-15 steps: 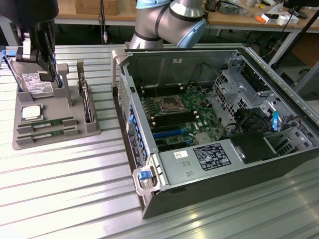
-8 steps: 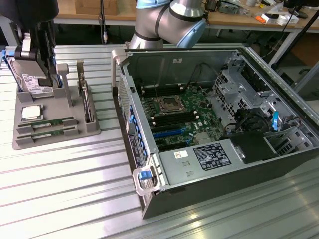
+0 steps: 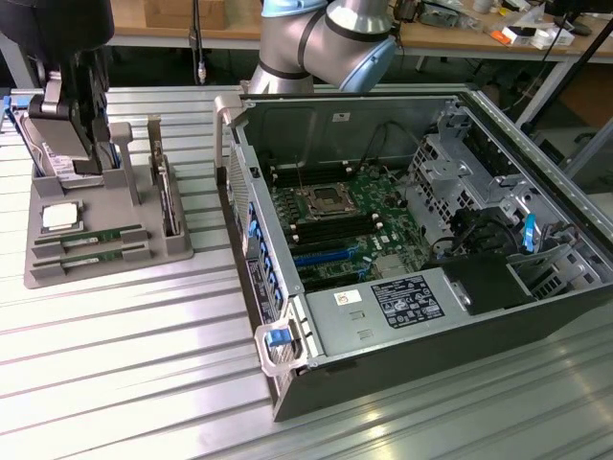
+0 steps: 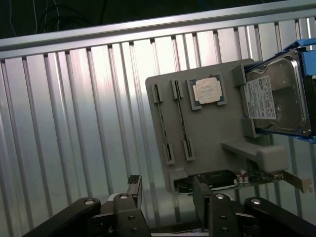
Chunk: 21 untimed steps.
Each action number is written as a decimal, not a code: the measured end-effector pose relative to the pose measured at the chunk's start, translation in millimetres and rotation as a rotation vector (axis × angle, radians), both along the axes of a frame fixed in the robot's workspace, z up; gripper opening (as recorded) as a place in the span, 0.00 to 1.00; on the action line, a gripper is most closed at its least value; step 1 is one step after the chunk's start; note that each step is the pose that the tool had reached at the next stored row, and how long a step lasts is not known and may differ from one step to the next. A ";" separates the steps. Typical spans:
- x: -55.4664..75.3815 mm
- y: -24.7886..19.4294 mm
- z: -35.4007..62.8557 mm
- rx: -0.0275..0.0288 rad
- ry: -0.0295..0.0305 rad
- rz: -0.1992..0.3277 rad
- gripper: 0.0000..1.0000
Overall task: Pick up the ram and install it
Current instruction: 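Pick up the ram and move it above insertion slot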
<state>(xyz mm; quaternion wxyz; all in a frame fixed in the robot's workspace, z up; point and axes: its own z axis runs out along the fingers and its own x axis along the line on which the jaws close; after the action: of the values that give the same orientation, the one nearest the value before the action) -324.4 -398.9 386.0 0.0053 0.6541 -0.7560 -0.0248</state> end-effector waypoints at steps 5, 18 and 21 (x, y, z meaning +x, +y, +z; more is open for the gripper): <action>0.0 0.0 -5.3 0.0000 0.0000 0.000 0.54; 0.0 0.0 -22.6 0.0001 -0.0001 0.000 0.54; 0.0 0.0 -25.4 0.0000 -0.0001 0.000 0.54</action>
<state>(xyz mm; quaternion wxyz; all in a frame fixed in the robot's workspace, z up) -324.5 -398.9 360.7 0.0052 0.6541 -0.7560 -0.0248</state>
